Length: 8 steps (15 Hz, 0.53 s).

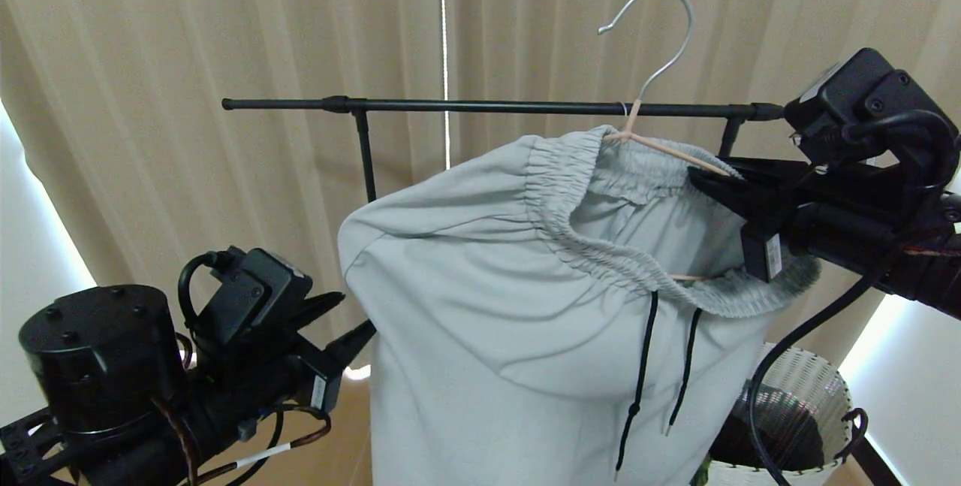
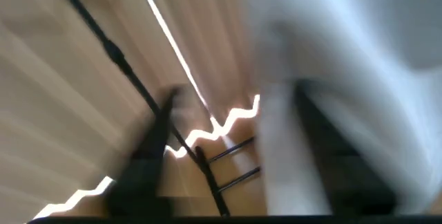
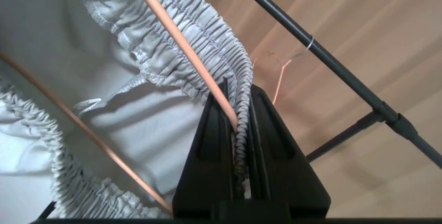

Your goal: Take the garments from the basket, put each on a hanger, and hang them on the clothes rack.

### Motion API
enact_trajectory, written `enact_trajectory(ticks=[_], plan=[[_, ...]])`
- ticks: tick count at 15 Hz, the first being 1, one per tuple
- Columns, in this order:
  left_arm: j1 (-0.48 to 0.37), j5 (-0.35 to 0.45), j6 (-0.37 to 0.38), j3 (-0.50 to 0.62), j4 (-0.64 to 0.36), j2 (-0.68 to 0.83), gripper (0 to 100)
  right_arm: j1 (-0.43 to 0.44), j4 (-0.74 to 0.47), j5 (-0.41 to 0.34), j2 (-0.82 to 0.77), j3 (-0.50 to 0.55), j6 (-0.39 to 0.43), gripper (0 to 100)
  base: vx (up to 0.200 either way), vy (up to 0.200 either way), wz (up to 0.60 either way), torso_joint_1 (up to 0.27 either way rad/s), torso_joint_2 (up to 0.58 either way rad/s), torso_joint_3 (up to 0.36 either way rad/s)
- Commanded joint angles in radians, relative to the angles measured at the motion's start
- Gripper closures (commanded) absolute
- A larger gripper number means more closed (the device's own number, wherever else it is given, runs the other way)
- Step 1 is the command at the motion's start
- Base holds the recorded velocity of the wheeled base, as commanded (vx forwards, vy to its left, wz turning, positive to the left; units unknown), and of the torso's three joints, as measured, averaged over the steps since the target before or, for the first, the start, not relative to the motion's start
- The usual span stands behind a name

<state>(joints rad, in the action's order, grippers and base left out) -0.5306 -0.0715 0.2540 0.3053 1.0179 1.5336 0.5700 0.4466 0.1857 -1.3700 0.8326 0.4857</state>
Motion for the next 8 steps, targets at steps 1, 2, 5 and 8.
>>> enact_trajectory(ticks=[1, 2, 5, 8], plan=[[-0.003, -0.001, 0.001, -0.002, 0.002, -0.003, 100, 0.001, 0.001, 0.000, -0.001, 0.000, 0.001, 100, 0.000, 0.000, 0.00, 0.000, 0.00, 0.000], [-0.003, -0.001, -0.001, -0.002, 0.004, 0.000, 100, 0.001, 0.001, 0.000, -0.001, -0.001, 0.001, 100, 0.000, 0.000, 0.00, 0.000, 0.00, 0.000], [0.015, -0.007, -0.006, -0.006, 0.004, 0.003, 100, 0.001, 0.001, 0.001, -0.001, 0.002, 0.001, 100, 0.000, 0.000, 0.00, 0.000, 0.00, 0.000], [0.143, -0.008, 0.047, -0.029, 0.004, -0.004, 100, -0.001, 0.001, 0.001, 0.002, 0.005, 0.002, 100, 0.000, 0.000, 0.00, 0.000, 0.00, 0.000]])
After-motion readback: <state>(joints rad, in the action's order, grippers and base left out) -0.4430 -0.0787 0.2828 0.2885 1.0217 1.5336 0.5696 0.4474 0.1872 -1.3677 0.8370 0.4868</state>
